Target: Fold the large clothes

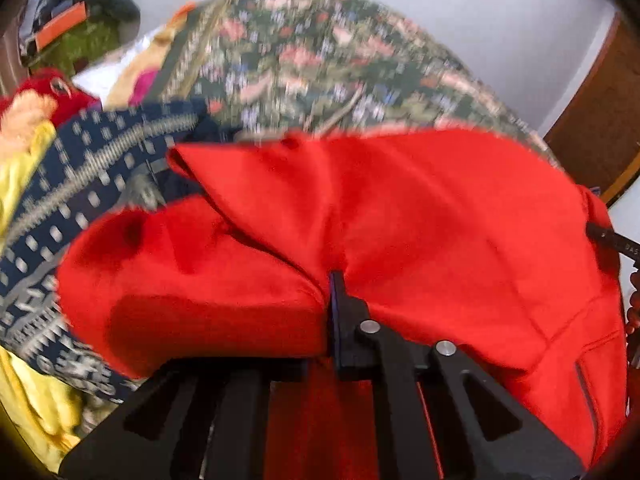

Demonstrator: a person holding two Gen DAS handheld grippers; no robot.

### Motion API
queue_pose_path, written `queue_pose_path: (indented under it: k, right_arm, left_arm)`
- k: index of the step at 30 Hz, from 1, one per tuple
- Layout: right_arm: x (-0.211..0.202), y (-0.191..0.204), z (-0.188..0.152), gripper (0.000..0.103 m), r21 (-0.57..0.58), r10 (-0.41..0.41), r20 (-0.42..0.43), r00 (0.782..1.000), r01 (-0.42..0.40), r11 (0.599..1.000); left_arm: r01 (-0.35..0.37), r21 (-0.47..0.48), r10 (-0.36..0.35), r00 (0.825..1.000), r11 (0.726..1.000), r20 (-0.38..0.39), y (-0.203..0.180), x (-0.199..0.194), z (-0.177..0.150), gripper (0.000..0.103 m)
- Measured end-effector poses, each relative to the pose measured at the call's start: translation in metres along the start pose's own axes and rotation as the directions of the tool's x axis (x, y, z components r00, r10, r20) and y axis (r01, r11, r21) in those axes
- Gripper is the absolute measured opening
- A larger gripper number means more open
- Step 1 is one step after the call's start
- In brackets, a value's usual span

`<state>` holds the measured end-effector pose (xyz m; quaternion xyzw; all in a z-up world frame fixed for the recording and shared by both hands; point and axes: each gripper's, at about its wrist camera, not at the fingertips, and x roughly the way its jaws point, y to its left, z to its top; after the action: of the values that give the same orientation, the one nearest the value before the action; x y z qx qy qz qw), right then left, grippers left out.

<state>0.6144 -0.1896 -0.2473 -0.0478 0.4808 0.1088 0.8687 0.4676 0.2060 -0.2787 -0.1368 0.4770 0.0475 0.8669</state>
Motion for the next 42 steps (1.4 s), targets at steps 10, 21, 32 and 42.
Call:
queue_pose_path:
  k: [10, 21, 32, 42]
  right_arm:
    - [-0.03, -0.01, -0.018, 0.086, -0.05, -0.071, -0.005, 0.997, 0.071, 0.996]
    - [-0.155, -0.01, -0.087, 0.086, -0.132, -0.012, 0.037, 0.999, 0.017, 0.991]
    - [-0.227, -0.034, -0.185, 0.086, -0.036, 0.043, 0.017, 0.999, -0.043, 0.998]
    - [-0.21, -0.061, -0.265, 0.086, 0.174, 0.208, -0.109, 0.972, -0.187, 0.967]
  left_arm:
    - [-0.01, 0.07, 0.015, 0.997, 0.998, -0.07, 0.006, -0.013, -0.029, 0.033]
    - [-0.028, 0.104, 0.031, 0.999, 0.994, -0.027, 0.024, -0.116, -0.068, 0.057]
    - [-0.006, 0.114, 0.009, 1.0, 0.994, -0.024, 0.023, -0.168, -0.124, 0.06]
    - [0.078, -0.017, -0.08, 0.987, 0.997, -0.137, 0.047, -0.161, -0.193, 0.06]
